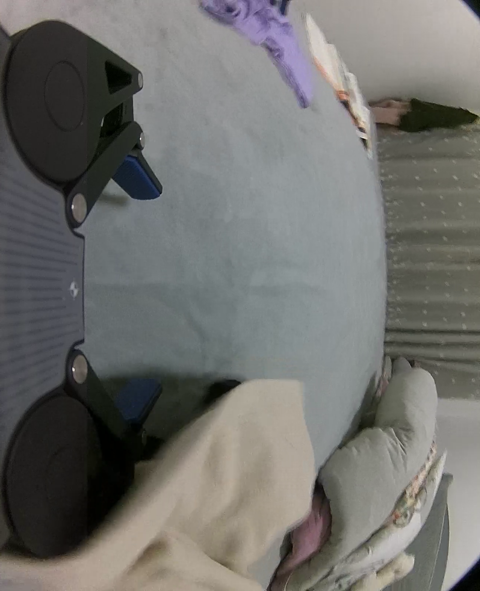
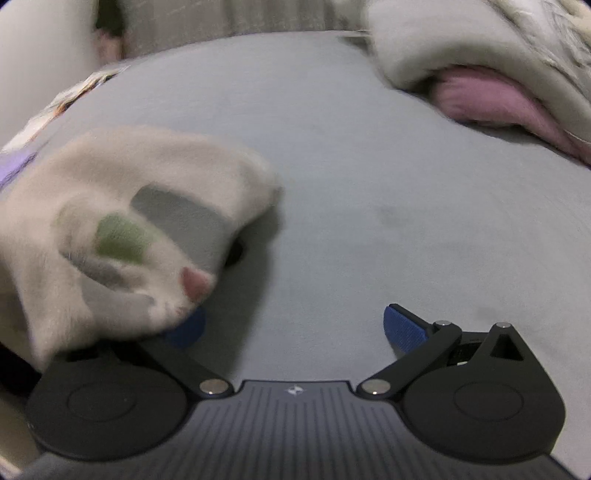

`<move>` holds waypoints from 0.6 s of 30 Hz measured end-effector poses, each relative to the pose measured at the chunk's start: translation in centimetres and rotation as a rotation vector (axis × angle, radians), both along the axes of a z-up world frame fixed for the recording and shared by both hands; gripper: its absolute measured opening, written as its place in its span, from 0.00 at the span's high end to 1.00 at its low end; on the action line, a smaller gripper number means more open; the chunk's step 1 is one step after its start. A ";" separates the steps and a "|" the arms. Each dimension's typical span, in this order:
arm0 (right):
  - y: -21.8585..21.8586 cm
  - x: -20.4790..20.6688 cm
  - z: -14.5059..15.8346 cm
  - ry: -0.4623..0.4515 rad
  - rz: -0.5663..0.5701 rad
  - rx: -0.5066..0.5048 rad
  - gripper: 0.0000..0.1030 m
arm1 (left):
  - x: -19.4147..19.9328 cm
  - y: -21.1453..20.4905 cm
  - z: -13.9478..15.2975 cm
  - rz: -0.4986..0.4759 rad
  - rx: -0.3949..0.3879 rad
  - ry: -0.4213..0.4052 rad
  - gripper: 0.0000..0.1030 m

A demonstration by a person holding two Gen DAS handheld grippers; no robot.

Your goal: Fold clothes

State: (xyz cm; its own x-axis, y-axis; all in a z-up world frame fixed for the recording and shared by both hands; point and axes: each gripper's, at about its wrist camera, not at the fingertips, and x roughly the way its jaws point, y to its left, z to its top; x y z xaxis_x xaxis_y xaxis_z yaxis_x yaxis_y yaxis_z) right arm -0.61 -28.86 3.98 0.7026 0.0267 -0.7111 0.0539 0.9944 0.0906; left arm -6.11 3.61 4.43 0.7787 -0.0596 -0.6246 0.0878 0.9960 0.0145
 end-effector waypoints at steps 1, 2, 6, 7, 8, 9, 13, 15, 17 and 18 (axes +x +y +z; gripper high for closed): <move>0.0 -0.8 1.1 -0.064 -0.002 -0.018 0.01 | -0.7 0.2 0.8 -0.026 0.012 -0.030 0.00; 0.1 -1.4 1.9 -0.107 0.000 -0.033 0.01 | -1.3 0.2 1.5 -0.049 0.026 -0.054 0.00; 1.2 -3.4 4.5 -0.229 0.069 -0.109 0.01 | -1.8 0.2 2.3 -0.081 0.065 -0.062 0.00; 1.4 -4.0 5.0 -0.267 0.079 -0.129 0.01 | -1.9 0.2 2.5 -0.087 0.053 -0.061 0.00; 1.6 -4.5 5.3 -0.298 0.080 -0.139 0.01 | -2.0 0.3 2.7 -0.102 0.027 -0.062 0.00; 1.6 -4.7 5.4 -0.309 0.082 -0.138 0.01 | -2.2 0.3 3.0 -0.120 0.007 -0.065 0.00; 2.6 -4.9 5.1 -0.282 0.195 -0.117 0.01 | -3.0 -0.4 3.3 -0.225 -0.036 -0.044 0.00; 3.6 -4.9 4.6 -0.257 0.257 -0.131 0.01 | -2.4 -1.5 2.0 -0.201 0.063 0.052 0.00; 4.7 -4.7 3.8 -0.223 0.287 -0.150 0.01 | -1.9 -1.7 0.9 -0.181 0.059 0.097 0.00; 5.4 -4.4 3.0 -0.188 0.305 -0.147 0.01 | -1.7 -1.8 0.4 -0.183 0.036 0.116 0.00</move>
